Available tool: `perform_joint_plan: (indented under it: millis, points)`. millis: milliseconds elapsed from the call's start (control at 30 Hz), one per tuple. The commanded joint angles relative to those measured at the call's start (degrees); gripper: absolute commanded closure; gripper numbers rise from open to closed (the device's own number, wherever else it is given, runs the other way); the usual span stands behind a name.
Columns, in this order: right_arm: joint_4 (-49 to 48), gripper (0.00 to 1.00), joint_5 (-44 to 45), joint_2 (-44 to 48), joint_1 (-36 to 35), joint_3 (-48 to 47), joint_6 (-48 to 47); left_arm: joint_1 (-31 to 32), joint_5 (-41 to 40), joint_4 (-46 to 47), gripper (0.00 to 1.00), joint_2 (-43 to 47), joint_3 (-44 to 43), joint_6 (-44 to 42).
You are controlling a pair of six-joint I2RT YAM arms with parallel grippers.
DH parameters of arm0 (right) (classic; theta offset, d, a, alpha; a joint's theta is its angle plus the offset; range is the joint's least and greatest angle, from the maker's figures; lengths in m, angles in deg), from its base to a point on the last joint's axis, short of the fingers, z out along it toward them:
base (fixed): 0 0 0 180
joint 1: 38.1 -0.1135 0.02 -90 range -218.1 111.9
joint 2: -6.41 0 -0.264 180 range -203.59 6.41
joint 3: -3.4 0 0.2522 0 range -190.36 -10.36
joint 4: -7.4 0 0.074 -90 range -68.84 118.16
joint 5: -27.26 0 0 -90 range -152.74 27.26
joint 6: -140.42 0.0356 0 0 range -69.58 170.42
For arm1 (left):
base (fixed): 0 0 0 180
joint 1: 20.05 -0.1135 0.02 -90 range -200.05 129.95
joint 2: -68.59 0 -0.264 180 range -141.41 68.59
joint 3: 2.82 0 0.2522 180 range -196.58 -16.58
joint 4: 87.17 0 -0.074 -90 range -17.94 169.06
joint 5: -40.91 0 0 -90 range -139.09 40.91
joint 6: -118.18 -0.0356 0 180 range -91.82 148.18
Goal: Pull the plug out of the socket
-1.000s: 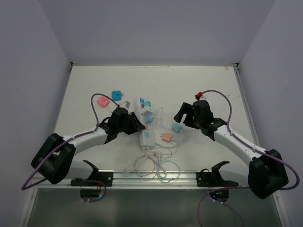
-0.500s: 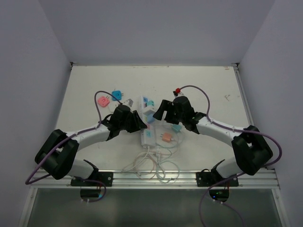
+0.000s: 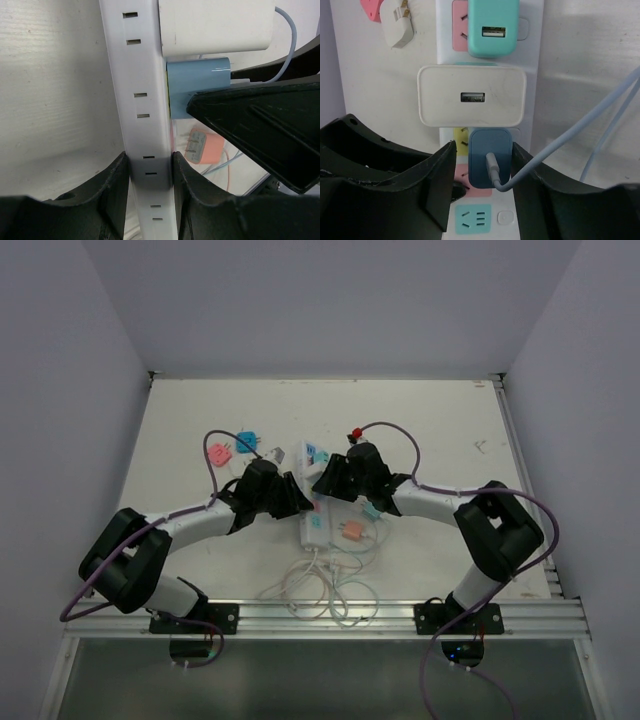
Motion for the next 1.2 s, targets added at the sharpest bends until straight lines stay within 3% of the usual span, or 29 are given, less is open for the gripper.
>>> perform_joint_plan:
  millis: [0,33,133,233,1167]
  points:
    - [-3.5,0.51,-1.2,-1.5,-0.2,-1.7,0.9,-0.2,-2.8,-5.1,1.0,-2.2,0.7,-4.1]
    - [-3.7,0.63,-1.3,-1.6,-0.2,-1.5,0.9,-0.2,-3.0,-5.2,1.0,-2.1,0.9,-4.0]
    - [-3.7,0.86,-1.5,-1.1,-0.2,-0.7,0.8,-0.2,-4.3,-6.5,1.0,-1.8,1.0,-3.7]
    - [-3.0,0.99,-1.2,0.3,-0.1,-0.2,0.1,-0.2,-5.7,-7.7,1.0,-1.8,1.4,-3.4]
    - [-6.5,1.0,-5.5,13.6,6.4,9.3,1.2,-5.3,-15.0,-14.8,1.0,3.1,7.1,1.6]
